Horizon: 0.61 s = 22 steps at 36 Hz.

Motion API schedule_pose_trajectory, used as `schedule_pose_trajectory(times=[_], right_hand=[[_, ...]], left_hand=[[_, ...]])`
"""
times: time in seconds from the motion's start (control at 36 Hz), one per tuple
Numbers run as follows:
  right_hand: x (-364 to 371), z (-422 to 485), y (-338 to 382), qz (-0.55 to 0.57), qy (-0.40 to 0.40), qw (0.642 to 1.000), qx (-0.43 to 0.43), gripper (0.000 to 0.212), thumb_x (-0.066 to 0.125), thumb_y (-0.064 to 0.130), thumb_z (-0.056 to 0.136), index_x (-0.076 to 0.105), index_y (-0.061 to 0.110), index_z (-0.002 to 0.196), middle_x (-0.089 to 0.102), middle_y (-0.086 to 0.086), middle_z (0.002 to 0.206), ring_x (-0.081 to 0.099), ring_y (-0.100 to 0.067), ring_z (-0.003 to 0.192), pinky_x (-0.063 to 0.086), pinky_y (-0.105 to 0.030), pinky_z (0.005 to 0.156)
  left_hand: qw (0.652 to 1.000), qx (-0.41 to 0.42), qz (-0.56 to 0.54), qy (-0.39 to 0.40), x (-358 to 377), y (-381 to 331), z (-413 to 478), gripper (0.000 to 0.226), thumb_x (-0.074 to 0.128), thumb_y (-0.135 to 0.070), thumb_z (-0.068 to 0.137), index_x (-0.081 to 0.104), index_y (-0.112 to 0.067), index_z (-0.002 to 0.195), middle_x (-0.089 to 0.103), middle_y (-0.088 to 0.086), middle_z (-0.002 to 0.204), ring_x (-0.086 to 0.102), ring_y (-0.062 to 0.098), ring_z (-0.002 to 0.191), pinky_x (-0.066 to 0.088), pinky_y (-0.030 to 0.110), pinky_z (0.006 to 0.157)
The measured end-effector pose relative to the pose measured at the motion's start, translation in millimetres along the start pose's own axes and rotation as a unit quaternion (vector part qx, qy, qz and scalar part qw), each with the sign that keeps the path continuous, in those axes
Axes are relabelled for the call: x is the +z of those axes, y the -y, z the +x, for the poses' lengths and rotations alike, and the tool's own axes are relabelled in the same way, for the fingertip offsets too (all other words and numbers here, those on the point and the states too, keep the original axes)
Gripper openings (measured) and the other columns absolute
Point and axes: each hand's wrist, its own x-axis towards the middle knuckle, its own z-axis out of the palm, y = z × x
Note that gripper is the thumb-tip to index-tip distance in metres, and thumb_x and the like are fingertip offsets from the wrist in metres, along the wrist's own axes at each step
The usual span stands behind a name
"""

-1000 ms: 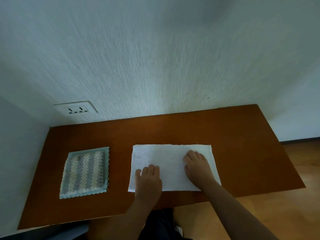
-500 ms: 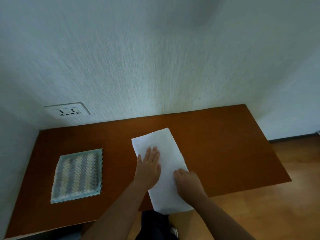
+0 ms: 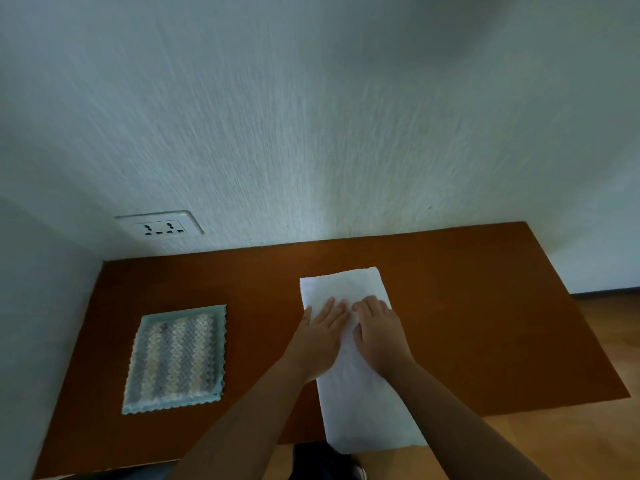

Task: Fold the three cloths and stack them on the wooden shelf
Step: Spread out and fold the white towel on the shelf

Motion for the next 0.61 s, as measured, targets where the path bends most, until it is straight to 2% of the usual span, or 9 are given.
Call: schedule_pose_trajectory(times=[0.06,0.11,0.14,0.19,0.25,0.31,0.39,0.44,0.61], right_hand=[[4.3,11.5,0.2,-0.023,-0.016,1.000,0.004,0.034,0.076,0.016,0.074,0.066,0.007,0.105,0.068,-0.010,0.104,0.066,-0.024,0.092,0.054,-0.033,0.077],[9.9,21.8,-0.7,-0.043,-0.013,0.999,0.010,0.046,0.080,0.019,0.070,0.065,0.006,0.112,0.065,-0.014,0.115,0.064,-0.030,0.105,0.052,-0.040,0.084],[12.2,26.0,-0.8,-0.053,-0.003,0.999,0.008,0.051,0.079,0.022,0.071,0.063,0.006,0.117,0.062,-0.015,0.122,0.060,-0.032,0.112,0.050,-0.045,0.087],[16.7,31.4,-1.8,-0.076,0.004,0.997,-0.008,0.052,0.072,0.026,0.078,0.059,0.007,0.124,0.057,-0.015,0.130,0.055,-0.034,0.118,0.046,-0.051,0.089],[17.8,33.7,-1.8,-0.095,0.012,0.995,-0.025,0.046,0.050,0.033,0.087,0.057,0.009,0.126,0.054,-0.014,0.133,0.053,-0.034,0.120,0.045,-0.053,0.089],[18.9,35.2,-1.4,-0.099,0.041,0.994,-0.023,0.055,0.032,0.038,0.087,0.051,0.011,0.131,0.051,-0.012,0.136,0.051,-0.034,0.123,0.044,-0.053,0.090],[20.6,37.1,-3.3,-0.099,0.057,0.993,-0.005,0.057,0.028,0.040,0.087,0.037,0.012,0.136,0.048,-0.012,0.140,0.047,-0.033,0.127,0.043,-0.053,0.093],[20.3,38.0,-7.3,-0.096,0.062,0.993,-0.003,0.057,0.025,0.043,0.091,0.035,0.011,0.136,0.047,-0.012,0.141,0.046,-0.033,0.128,0.042,-0.054,0.094],[19.2,40.8,-13.9,-0.107,0.107,0.987,-0.044,0.058,-0.001,0.042,0.099,0.026,0.013,0.141,0.043,-0.011,0.143,0.042,-0.031,0.131,0.041,-0.055,0.096]], left_hand=[[0.999,-0.026,-0.007,-0.035,-4.3,2.6,2.8,0.050,0.009,-0.027,0.101,0.010,-0.018,0.150,-0.006,-0.001,0.155,-0.018,0.016,0.137,-0.005,0.041,0.112],[0.995,-0.055,-0.010,-0.079,-10.1,3.2,4.3,0.057,0.014,-0.029,0.093,0.042,-0.011,0.139,0.030,0.010,0.150,0.017,0.024,0.139,0.020,0.046,0.108],[0.993,-0.066,0.001,-0.094,-9.6,5.0,6.5,0.055,0.021,-0.028,0.091,0.056,-0.009,0.128,0.047,0.012,0.140,0.036,0.027,0.133,0.034,0.046,0.101],[0.992,-0.084,0.020,-0.096,-10.2,7.6,10.0,0.050,0.029,-0.027,0.087,0.065,-0.009,0.117,0.059,0.013,0.128,0.053,0.028,0.121,0.045,0.045,0.090],[0.990,-0.088,0.038,-0.102,-9.6,8.5,13.9,0.051,0.030,-0.028,0.086,0.065,-0.008,0.118,0.059,0.013,0.128,0.054,0.028,0.120,0.046,0.046,0.089],[0.990,-0.098,0.047,-0.095,-6.2,9.1,18.8,0.052,0.030,-0.031,0.087,0.063,-0.008,0.120,0.058,0.014,0.129,0.054,0.029,0.121,0.045,0.047,0.091],[0.989,-0.116,0.038,-0.085,-2.8,7.4,24.3,0.055,0.029,-0.034,0.088,0.061,-0.005,0.122,0.056,0.016,0.131,0.052,0.031,0.122,0.044,0.049,0.093],[0.988,-0.120,0.023,-0.096,-3.8,4.9,26.6,0.055,0.029,-0.034,0.089,0.060,-0.003,0.123,0.055,0.018,0.131,0.051,0.033,0.123,0.043,0.050,0.093],[0.991,-0.098,0.007,-0.085,6.5,4.6,29.5,0.056,0.024,-0.037,0.094,0.048,-0.007,0.135,0.046,0.015,0.140,0.042,0.031,0.131,0.041,0.053,0.097]])
